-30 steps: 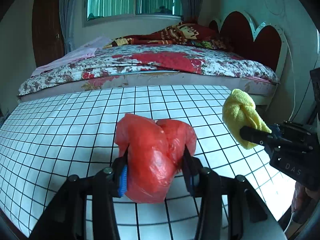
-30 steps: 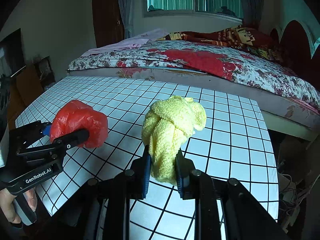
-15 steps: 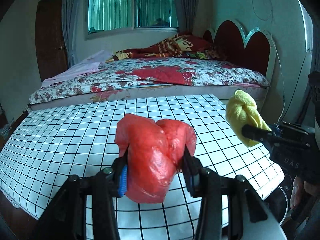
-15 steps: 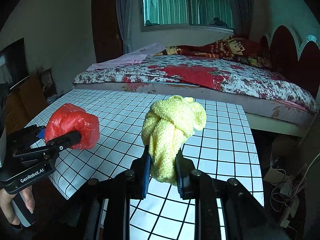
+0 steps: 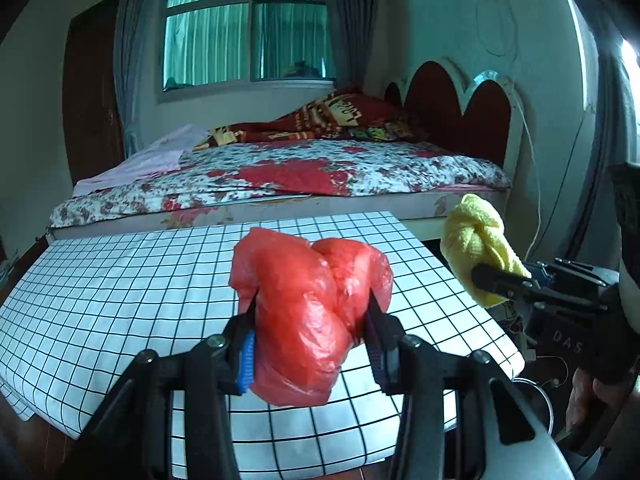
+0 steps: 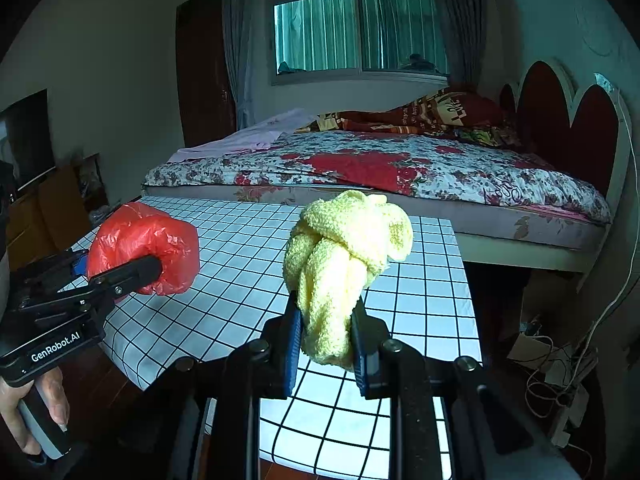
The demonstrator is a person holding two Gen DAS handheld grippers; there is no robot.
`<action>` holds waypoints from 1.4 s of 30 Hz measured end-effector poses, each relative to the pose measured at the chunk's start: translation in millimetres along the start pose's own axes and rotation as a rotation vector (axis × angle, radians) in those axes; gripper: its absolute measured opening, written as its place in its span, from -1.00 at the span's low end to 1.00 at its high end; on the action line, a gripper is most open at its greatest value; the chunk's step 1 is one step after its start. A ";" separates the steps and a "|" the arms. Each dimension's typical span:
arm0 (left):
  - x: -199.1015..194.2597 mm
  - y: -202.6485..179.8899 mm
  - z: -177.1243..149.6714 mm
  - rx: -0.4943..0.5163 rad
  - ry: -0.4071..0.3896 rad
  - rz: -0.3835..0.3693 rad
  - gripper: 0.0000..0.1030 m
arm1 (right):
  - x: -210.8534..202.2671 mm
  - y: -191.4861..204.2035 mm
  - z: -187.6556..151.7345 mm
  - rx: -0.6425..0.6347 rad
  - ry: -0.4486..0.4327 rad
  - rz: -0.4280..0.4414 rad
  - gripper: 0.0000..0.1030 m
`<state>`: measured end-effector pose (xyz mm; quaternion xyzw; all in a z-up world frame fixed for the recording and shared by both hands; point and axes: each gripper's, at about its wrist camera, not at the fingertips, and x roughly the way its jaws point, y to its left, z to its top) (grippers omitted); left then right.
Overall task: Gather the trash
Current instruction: 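Lift the red bag and yellow towel and carry them over the black bin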
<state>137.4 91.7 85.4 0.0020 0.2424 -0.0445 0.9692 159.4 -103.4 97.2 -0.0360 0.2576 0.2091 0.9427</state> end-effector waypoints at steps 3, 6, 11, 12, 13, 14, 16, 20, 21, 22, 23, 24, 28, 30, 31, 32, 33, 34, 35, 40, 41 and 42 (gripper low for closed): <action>1.5 -11.3 -1.2 0.010 0.000 -0.021 -0.12 | -9.0 -12.5 -6.4 0.019 -0.011 -0.019 -0.56; 2.6 -23.9 -2.8 0.013 0.000 -0.040 -0.12 | -18.9 -24.9 -13.6 0.033 -0.018 -0.039 -0.55; 5.7 -46.2 -7.4 0.030 0.007 -0.083 -0.12 | -32.3 -45.4 -25.7 0.057 -0.017 -0.080 -0.55; 5.6 -51.1 -8.6 0.032 0.007 -0.092 -0.12 | -34.9 -49.7 -28.3 0.062 -0.017 -0.088 -0.55; 5.7 -56.4 -9.4 0.035 0.007 -0.100 -0.12 | -37.3 -53.3 -30.7 0.066 -0.016 -0.096 -0.55; 6.7 -61.1 -10.3 0.040 0.010 -0.109 -0.12 | -39.8 -57.5 -33.4 0.070 -0.014 -0.105 -0.55; 8.8 -71.0 -11.9 0.047 0.015 -0.127 -0.12 | -44.7 -65.7 -38.8 0.081 -0.012 -0.123 -0.55; 12.6 -91.4 -14.3 0.069 0.024 -0.164 -0.12 | -53.6 -84.2 -50.9 0.114 -0.004 -0.158 -0.55; 13.0 -98.1 -15.2 0.077 0.025 -0.176 -0.12 | -55.7 -88.5 -54.5 0.123 -0.001 -0.166 -0.55; 13.3 -103.8 -16.2 0.085 0.027 -0.186 -0.12 | -57.6 -93.1 -57.9 0.131 0.003 -0.174 -0.55; 13.9 -108.5 -16.9 0.093 0.029 -0.195 -0.12 | -59.6 -97.4 -60.7 0.139 0.007 -0.182 -0.55; 14.3 -113.8 -17.9 0.099 0.030 -0.204 -0.12 | -61.8 -101.7 -64.0 0.145 0.011 -0.189 -0.55; 17.3 -134.0 -21.6 0.117 0.040 -0.243 -0.12 | -70.1 -115.3 -75.4 0.160 0.024 -0.220 -0.55; 20.0 -144.1 -22.6 0.126 0.048 -0.262 -0.12 | -76.0 -122.3 -81.3 0.171 0.028 -0.237 -0.55; 20.6 -149.7 -23.5 0.132 0.051 -0.272 -0.12 | -79.7 -126.2 -84.8 0.177 0.029 -0.246 -0.55; 21.2 -155.1 -23.9 0.139 0.052 -0.281 -0.12 | -82.4 -129.3 -87.1 0.183 0.031 -0.253 -0.55; 21.3 -161.2 -24.7 0.145 0.056 -0.293 -0.12 | -85.7 -133.3 -90.1 0.189 0.033 -0.260 -0.55; 21.5 -165.7 -25.5 0.151 0.058 -0.303 -0.12 | -88.9 -136.9 -92.9 0.195 0.035 -0.268 -0.55; 21.7 -171.2 -26.2 0.158 0.060 -0.312 -0.12 | -91.6 -140.2 -95.4 0.199 0.037 -0.276 -0.55; 22.2 -195.7 -30.6 0.178 0.069 -0.358 -0.12 | -107.2 -156.6 -109.5 0.225 0.042 -0.314 -0.55; 22.4 -200.8 -32.3 0.181 0.072 -0.368 -0.12 | -110.3 -159.1 -112.9 0.230 0.043 -0.321 -0.55; 23.0 -205.5 -34.2 0.184 0.077 -0.377 -0.12 | -113.1 -162.5 -116.2 0.235 0.045 -0.328 -0.55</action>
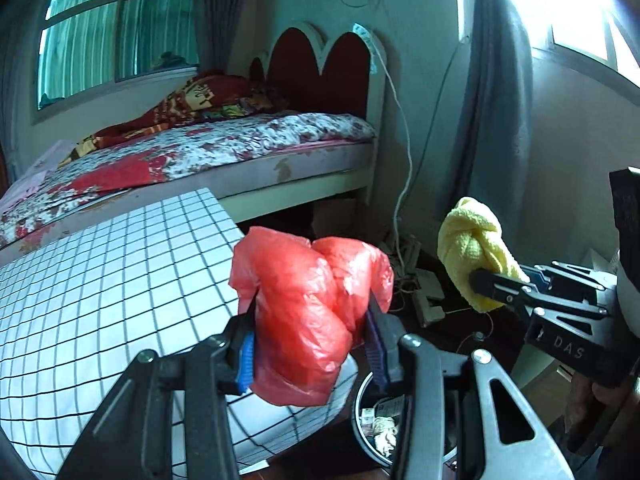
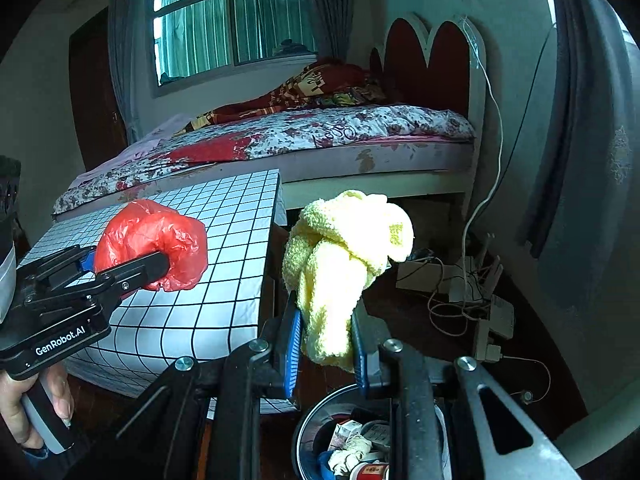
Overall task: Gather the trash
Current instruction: 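Lift the red bag and yellow towel and carry them over the black bin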
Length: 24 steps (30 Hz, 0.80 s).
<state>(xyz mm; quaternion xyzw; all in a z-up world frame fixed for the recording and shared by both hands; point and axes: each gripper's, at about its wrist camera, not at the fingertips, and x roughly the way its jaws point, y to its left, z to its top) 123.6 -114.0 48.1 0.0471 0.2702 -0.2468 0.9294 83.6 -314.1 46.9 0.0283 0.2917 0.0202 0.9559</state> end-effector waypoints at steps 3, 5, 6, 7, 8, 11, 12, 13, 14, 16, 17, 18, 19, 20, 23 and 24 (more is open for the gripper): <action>6.5 -15.3 -6.4 0.011 0.016 -0.030 -0.12 | -3.3 -14.3 -10.3 0.016 0.012 -0.017 -0.55; 11.5 -24.6 -12.7 0.020 0.033 -0.051 -0.12 | -3.9 -22.4 -17.6 0.024 0.023 -0.027 -0.55; 14.3 -28.9 -15.5 0.024 0.042 -0.061 -0.12 | -3.9 -26.4 -21.6 0.027 0.029 -0.031 -0.55; 17.2 -32.7 -18.1 0.028 0.052 -0.070 -0.12 | -3.7 -30.6 -25.9 0.030 0.036 -0.036 -0.55; 20.0 -36.5 -21.7 0.032 0.060 -0.081 -0.12 | -3.5 -35.0 -30.3 0.034 0.044 -0.040 -0.55; 29.7 -47.0 -31.1 0.042 0.090 -0.112 -0.12 | -1.5 -45.0 -42.8 0.037 0.066 -0.050 -0.55; 32.2 -51.2 -34.3 0.048 0.100 -0.120 -0.12 | -0.9 -47.8 -47.4 0.036 0.075 -0.056 -0.55; 35.4 -56.4 -38.0 0.055 0.112 -0.132 -0.12 | -0.9 -50.2 -51.6 0.038 0.081 -0.058 -0.55; 38.2 -60.7 -40.9 0.061 0.121 -0.139 -0.12 | -0.7 -53.4 -55.9 0.042 0.089 -0.061 -0.55; 44.5 -67.8 -46.5 0.069 0.137 -0.153 -0.12 | -0.5 -59.4 -63.4 0.048 0.103 -0.062 -0.55; 46.9 -71.3 -49.6 0.070 0.144 -0.161 -0.12 | -1.1 -62.1 -66.8 0.049 0.107 -0.063 -0.55; 49.8 -75.2 -52.8 0.075 0.152 -0.166 -0.12 | -1.6 -64.5 -69.8 0.049 0.112 -0.064 -0.55; 51.9 -77.9 -55.4 0.078 0.160 -0.171 -0.12 | -1.9 -66.2 -72.1 0.050 0.115 -0.063 -0.55; 53.4 -80.0 -57.6 0.080 0.165 -0.177 -0.12 | -2.1 -68.3 -74.7 0.050 0.120 -0.064 -0.55; 62.0 -85.9 -64.0 0.082 0.187 -0.190 -0.12 | 0.7 -73.9 -81.5 0.052 0.139 -0.057 -0.55; 64.5 -87.3 -65.8 0.082 0.194 -0.191 -0.12 | 2.7 -75.1 -84.3 0.047 0.147 -0.058 -0.54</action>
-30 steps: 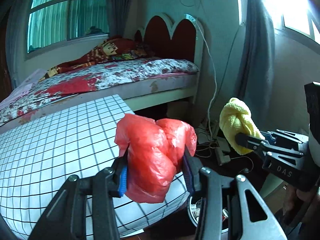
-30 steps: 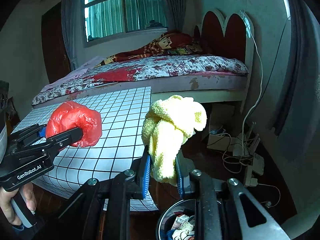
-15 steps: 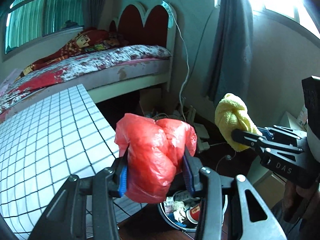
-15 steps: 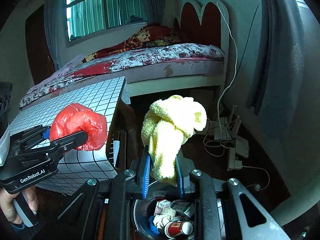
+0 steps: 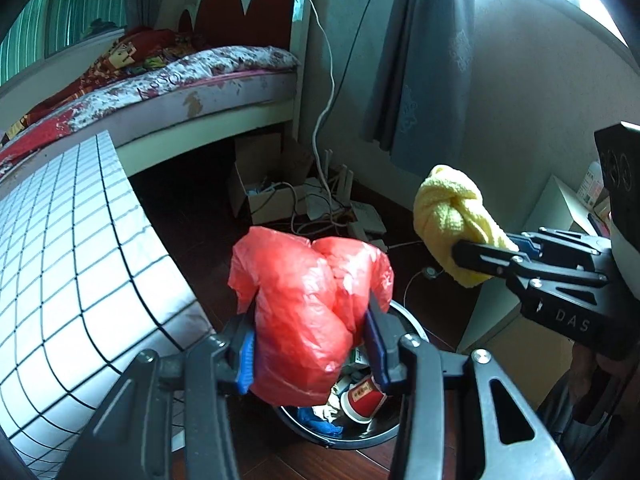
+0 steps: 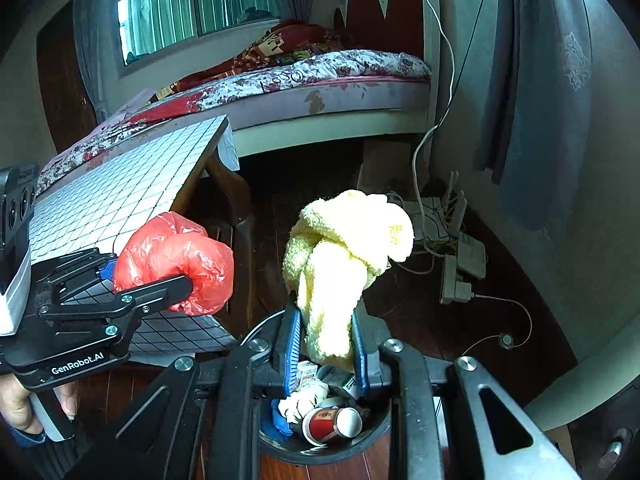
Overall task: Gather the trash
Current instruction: 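Lift the red bag and yellow towel and carry them over the black bin, then open both grippers to drop the red bag and yellow towel into the bin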
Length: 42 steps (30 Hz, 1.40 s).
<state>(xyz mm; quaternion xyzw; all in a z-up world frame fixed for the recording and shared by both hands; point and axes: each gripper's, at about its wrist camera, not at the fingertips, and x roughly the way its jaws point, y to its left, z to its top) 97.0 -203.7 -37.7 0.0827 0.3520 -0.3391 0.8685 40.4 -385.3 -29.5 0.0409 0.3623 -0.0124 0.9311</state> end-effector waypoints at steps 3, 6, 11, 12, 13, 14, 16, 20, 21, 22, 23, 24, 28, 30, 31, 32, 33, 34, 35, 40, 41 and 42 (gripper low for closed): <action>11.0 -2.2 -4.8 -0.004 0.022 -0.010 -0.12 | 10.6 -3.3 -7.6 -0.010 0.039 0.010 -0.54; 23.0 -4.5 -11.3 -0.004 0.049 -0.017 -0.11 | 22.8 -6.0 -17.2 -0.014 0.076 0.025 -0.53; 41.5 -4.8 -22.1 -0.014 0.104 -0.025 -0.08 | 43.1 -9.2 -33.4 -0.032 0.142 0.034 -0.53; 44.4 -4.5 -23.7 -0.019 0.114 -0.027 -0.08 | 46.7 -9.4 -35.4 -0.038 0.154 0.033 -0.53; 47.3 -4.9 -24.0 -0.021 0.122 -0.026 -0.08 | 49.9 -9.8 -37.3 -0.043 0.165 0.035 -0.53; 50.2 -5.4 -25.0 -0.019 0.130 -0.025 -0.08 | 52.6 -9.5 -38.5 -0.048 0.172 0.037 -0.53; 55.6 -5.9 -25.5 -0.022 0.142 -0.030 -0.08 | 57.6 -9.1 -40.0 -0.059 0.186 0.044 -0.53; 64.9 -5.8 -25.1 -0.027 0.150 -0.048 0.10 | 73.5 -9.4 -45.5 -0.074 0.237 0.055 -0.44; 70.2 -4.6 -25.8 -0.028 0.155 -0.035 0.54 | 81.0 -11.8 -48.4 -0.081 0.259 0.026 -0.30; 74.0 -2.1 -27.8 -0.040 0.168 0.000 0.78 | 87.4 -16.2 -51.6 -0.077 0.275 -0.025 0.25; 74.3 1.7 -30.5 -0.058 0.169 0.022 0.98 | 91.4 -20.8 -54.2 -0.061 0.286 -0.054 0.61; 73.4 5.0 -33.1 -0.070 0.165 0.035 0.97 | 93.9 -25.8 -56.0 -0.041 0.301 -0.065 0.62; 70.7 13.1 -43.2 -0.090 0.161 0.120 0.98 | 93.9 -31.6 -57.2 -0.019 0.305 -0.104 0.98; 71.7 13.6 -46.8 -0.086 0.162 0.156 0.98 | 93.9 -30.9 -56.1 -0.018 0.303 -0.109 0.98; 72.2 13.3 -48.1 -0.087 0.165 0.165 0.98 | 93.9 -30.1 -55.1 -0.020 0.303 -0.110 0.98; 72.3 12.8 -49.2 -0.092 0.165 0.168 0.98 | 93.2 -28.1 -55.3 -0.024 0.301 -0.109 0.98; 71.6 13.4 -50.6 -0.092 0.164 0.176 0.98 | 92.7 -26.3 -54.4 -0.029 0.299 -0.111 0.98; 71.5 14.6 -50.5 -0.091 0.164 0.182 0.98 | 92.6 -24.9 -53.5 -0.031 0.297 -0.111 0.98; 70.7 14.7 -50.8 -0.091 0.161 0.182 0.98 | 93.8 -24.5 -52.8 -0.031 0.293 -0.107 0.98; 63.0 20.7 -52.1 -0.092 0.156 0.194 0.98 | 89.2 -14.7 -46.5 -0.046 0.265 -0.106 0.98; 61.1 21.0 -51.9 -0.089 0.155 0.200 0.98 | 88.0 -13.1 -45.2 -0.048 0.260 -0.106 0.98; 59.6 20.1 -51.9 -0.086 0.154 0.207 0.98 | 87.3 -11.5 -43.8 -0.051 0.257 -0.109 0.98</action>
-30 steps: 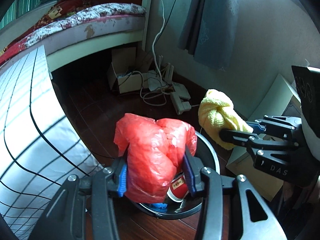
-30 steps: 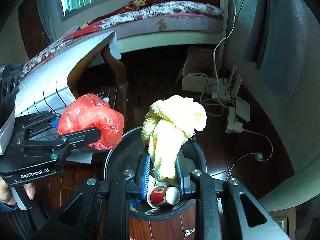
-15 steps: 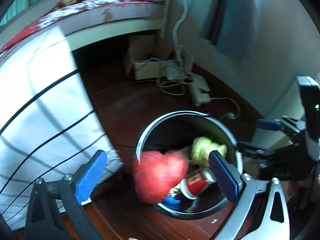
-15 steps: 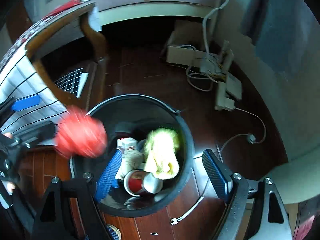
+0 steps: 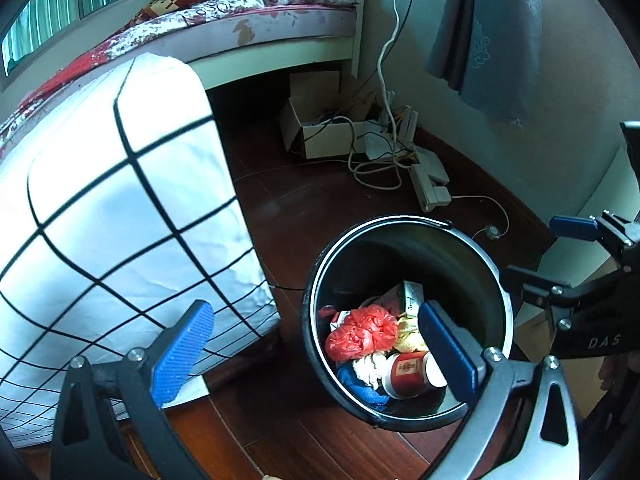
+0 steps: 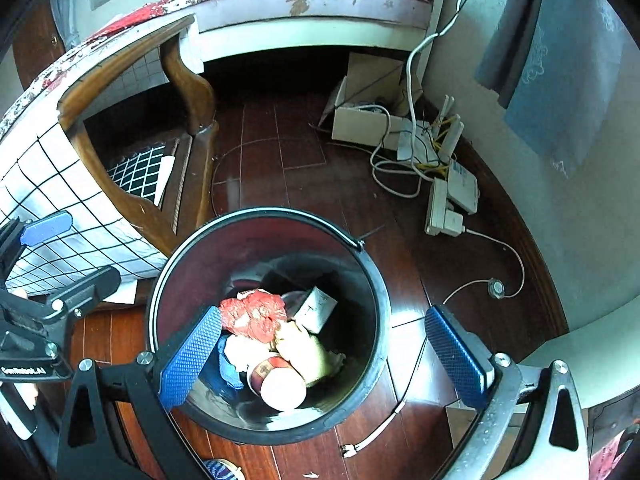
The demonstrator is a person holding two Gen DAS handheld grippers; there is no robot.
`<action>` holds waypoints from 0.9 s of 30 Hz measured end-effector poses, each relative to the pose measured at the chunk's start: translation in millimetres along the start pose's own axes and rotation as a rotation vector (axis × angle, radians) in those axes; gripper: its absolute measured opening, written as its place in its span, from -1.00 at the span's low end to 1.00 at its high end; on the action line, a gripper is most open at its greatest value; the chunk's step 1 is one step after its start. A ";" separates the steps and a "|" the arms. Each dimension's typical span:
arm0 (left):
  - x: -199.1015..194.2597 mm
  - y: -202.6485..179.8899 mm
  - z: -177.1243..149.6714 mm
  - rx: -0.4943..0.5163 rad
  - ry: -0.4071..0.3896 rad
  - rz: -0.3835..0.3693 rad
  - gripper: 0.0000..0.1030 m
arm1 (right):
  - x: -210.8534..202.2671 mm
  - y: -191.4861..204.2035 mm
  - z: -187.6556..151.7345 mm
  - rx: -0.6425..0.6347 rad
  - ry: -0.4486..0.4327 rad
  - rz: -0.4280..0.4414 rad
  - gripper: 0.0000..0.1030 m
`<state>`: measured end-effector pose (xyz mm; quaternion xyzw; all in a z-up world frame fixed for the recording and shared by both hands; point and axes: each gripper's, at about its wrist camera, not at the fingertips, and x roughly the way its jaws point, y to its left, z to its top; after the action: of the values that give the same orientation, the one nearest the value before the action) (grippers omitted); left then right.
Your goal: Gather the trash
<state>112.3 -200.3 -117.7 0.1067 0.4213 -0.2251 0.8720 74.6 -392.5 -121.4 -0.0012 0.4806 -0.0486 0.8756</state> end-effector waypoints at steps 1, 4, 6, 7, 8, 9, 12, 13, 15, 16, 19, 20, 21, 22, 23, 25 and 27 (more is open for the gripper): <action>-0.1 -1.4 1.2 -0.002 -0.001 0.002 0.98 | -2.1 1.5 1.0 -0.003 -0.005 -0.002 0.98; -7.5 0.7 2.3 -0.011 -0.009 0.004 0.98 | -9.3 5.9 3.7 -0.006 -0.026 -0.004 0.98; -13.8 3.8 3.4 -0.019 -0.014 0.009 0.98 | -16.0 9.2 5.9 -0.003 -0.042 -0.004 0.98; -17.6 5.3 4.1 -0.023 -0.019 0.011 0.98 | -19.6 10.1 7.0 -0.001 -0.052 -0.004 0.98; -20.7 5.9 5.1 -0.025 -0.024 0.016 0.98 | -23.6 11.6 7.5 0.001 -0.063 -0.004 0.98; -24.1 6.9 6.1 -0.027 -0.028 0.023 0.98 | -26.9 12.8 8.4 0.003 -0.071 -0.007 0.98; -35.2 10.1 8.6 -0.037 -0.043 0.032 0.98 | -36.2 16.6 11.7 0.008 -0.096 -0.017 0.98; -39.2 11.1 9.4 -0.039 -0.049 0.038 0.98 | -39.8 17.6 12.5 0.012 -0.106 -0.019 0.98; -46.8 12.8 11.1 -0.038 -0.061 0.051 0.98 | -46.3 19.6 14.5 0.019 -0.118 -0.031 0.98; -49.9 13.4 12.3 -0.037 -0.067 0.057 0.98 | -49.7 20.6 15.1 0.023 -0.122 -0.035 0.98; -61.5 17.0 15.0 -0.034 -0.082 0.082 0.98 | -61.7 24.1 19.3 0.044 -0.126 -0.049 0.98; -66.4 18.7 15.2 -0.034 -0.091 0.090 0.98 | -66.4 25.8 20.3 0.050 -0.132 -0.050 0.98; -70.3 19.8 15.5 -0.036 -0.099 0.097 0.98 | -71.9 27.8 21.2 0.057 -0.139 -0.051 0.98; -75.3 21.4 15.5 -0.040 -0.108 0.105 0.98 | -76.8 29.5 21.5 0.061 -0.144 -0.052 0.98; -80.0 23.0 15.5 -0.044 -0.114 0.109 0.98 | -82.2 32.0 22.2 0.064 -0.148 -0.054 0.98; -88.2 26.2 15.5 -0.053 -0.126 0.115 0.98 | -92.2 36.4 23.9 0.067 -0.158 -0.054 0.98; -96.5 29.6 16.0 -0.064 -0.135 0.122 0.98 | -103.4 41.4 26.1 0.071 -0.172 -0.053 0.98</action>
<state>85.2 -151.1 -32.3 0.0889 0.3612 -0.1648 0.9135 44.9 -343.5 -22.3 0.0130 0.4015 -0.0885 0.9115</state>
